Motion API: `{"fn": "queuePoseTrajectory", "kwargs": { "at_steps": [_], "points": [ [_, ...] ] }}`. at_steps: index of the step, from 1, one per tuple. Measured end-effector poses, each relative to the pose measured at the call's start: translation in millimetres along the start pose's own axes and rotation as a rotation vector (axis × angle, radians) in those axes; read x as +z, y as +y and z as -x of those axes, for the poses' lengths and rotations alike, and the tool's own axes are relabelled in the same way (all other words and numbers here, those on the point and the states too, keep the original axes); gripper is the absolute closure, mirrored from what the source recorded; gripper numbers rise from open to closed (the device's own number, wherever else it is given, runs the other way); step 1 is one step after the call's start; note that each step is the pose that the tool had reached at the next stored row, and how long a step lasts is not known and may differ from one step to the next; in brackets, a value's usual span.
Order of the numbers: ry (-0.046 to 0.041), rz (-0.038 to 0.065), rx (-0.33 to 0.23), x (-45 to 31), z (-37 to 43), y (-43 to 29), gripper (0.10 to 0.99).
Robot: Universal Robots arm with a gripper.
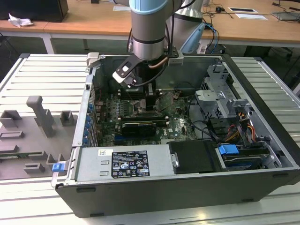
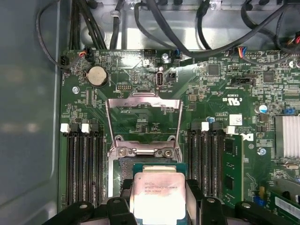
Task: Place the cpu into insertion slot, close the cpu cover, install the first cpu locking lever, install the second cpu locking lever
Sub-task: 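Place the cpu into insertion slot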
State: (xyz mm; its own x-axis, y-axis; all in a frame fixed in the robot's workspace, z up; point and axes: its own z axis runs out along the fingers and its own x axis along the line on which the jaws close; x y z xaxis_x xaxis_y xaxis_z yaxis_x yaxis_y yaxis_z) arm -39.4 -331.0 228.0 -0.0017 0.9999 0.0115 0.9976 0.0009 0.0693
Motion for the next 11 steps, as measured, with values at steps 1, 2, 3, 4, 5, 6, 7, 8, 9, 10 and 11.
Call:
{"fn": "queuePoseTrajectory", "kwargs": {
  "at_steps": [1,2,3,4,5,6,7,8,9,10,11],
  "points": [
    [-0.0001,0.0,0.0,1.2,-0.9,-0.5,0.557],
    [-0.0001,0.0,0.0,2.1,-1.6,-1.0,0.557],
    [0.0,0.0,0.0,3.2,-2.3,-1.7,0.557],
    [0.0001,0.0,0.0,4.4,-3.0,-2.4,0.557],
    [0.0,0.0,0.0,5.3,-3.5,-3.0,0.557],
    [0.0,0.0,0.0,6.4,-4.1,-3.7,0.557],
    [0.0,0.0,0.0,7.6,-5.0,-4.4,0.557],
    [-0.0001,0.0,0.0,8.5,-5.8,-4.8,0.557],
    [0.0001,0.0,0.0,11.5,-7.8,-5.4,0.557],
    [0.0001,0.0,0.0,13.9,-9.3,-5.6,0.557],
    [0.0,0.0,0.0,15.6,-10.1,-5.7,0.557]
  ]
}}
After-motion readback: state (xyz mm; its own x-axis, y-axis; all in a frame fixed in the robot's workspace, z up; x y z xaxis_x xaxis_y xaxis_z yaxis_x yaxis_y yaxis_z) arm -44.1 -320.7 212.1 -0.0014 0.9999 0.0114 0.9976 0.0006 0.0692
